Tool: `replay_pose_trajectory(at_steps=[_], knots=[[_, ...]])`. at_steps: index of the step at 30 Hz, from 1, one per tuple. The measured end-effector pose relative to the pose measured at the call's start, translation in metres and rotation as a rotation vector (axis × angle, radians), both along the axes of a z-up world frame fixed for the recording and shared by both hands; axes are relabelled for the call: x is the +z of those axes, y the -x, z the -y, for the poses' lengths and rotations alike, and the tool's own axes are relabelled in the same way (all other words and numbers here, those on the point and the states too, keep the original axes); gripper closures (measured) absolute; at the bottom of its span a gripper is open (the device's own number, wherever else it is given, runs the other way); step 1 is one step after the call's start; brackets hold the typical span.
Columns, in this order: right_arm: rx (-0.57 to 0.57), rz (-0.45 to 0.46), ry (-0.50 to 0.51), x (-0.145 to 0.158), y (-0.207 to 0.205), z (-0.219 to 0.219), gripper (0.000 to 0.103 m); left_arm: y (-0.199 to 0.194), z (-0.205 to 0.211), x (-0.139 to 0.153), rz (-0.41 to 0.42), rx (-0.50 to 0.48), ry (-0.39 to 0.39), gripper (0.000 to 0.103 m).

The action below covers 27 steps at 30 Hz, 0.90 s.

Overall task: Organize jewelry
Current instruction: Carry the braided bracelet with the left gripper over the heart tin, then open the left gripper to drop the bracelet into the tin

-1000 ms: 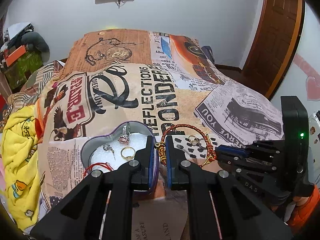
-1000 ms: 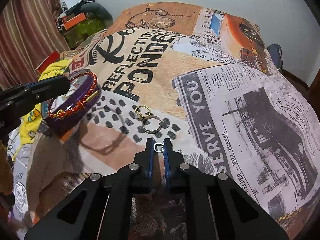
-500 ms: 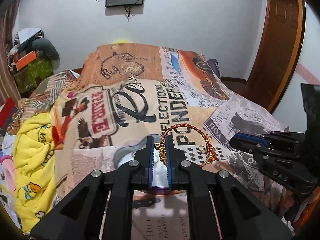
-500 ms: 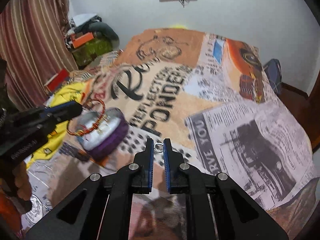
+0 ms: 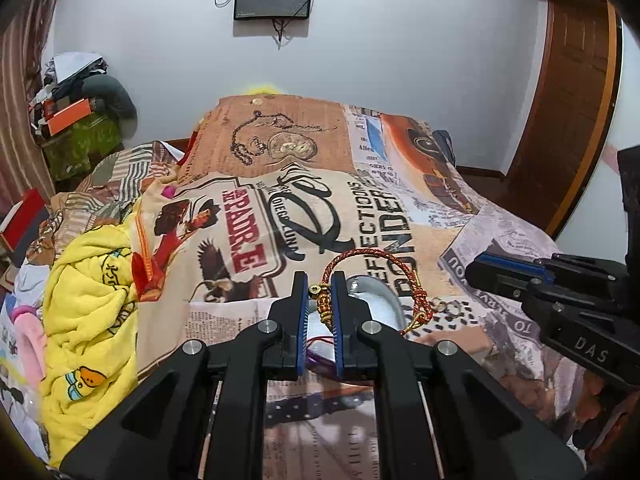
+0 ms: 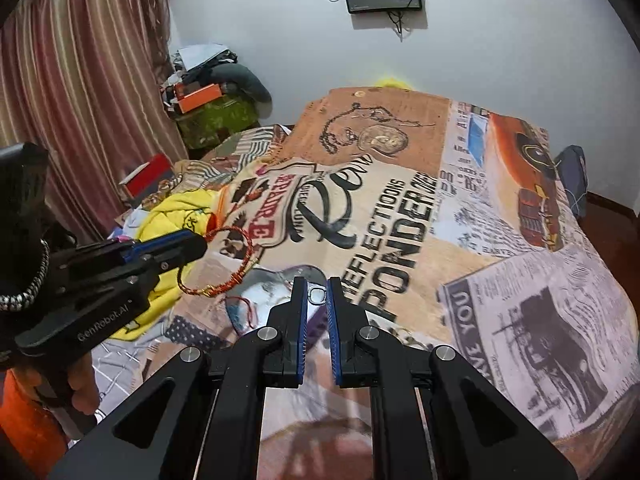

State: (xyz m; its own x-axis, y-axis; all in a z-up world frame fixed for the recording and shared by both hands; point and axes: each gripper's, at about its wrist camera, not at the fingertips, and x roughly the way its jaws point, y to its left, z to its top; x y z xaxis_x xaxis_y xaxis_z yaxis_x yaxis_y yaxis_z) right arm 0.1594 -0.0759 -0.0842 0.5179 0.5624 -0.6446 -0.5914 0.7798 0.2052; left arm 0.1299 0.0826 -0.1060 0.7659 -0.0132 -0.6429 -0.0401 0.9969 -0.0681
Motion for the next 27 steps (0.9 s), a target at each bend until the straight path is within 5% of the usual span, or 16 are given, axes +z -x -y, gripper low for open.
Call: replay_pose_trajectory(at_steps=[13, 27], knots=[[0.035, -0.045, -0.008, -0.015, -0.013, -0.022, 0.095, -0.030, -0.003, -0.044, -0.105, -0.058, 0.018, 0.094], [0.110, -0.103, 0.016, -0.035, -0.006, -0.044, 0.094, -0.022, -0.017, -0.047, -0.116, -0.032, 0.045, 0.093]])
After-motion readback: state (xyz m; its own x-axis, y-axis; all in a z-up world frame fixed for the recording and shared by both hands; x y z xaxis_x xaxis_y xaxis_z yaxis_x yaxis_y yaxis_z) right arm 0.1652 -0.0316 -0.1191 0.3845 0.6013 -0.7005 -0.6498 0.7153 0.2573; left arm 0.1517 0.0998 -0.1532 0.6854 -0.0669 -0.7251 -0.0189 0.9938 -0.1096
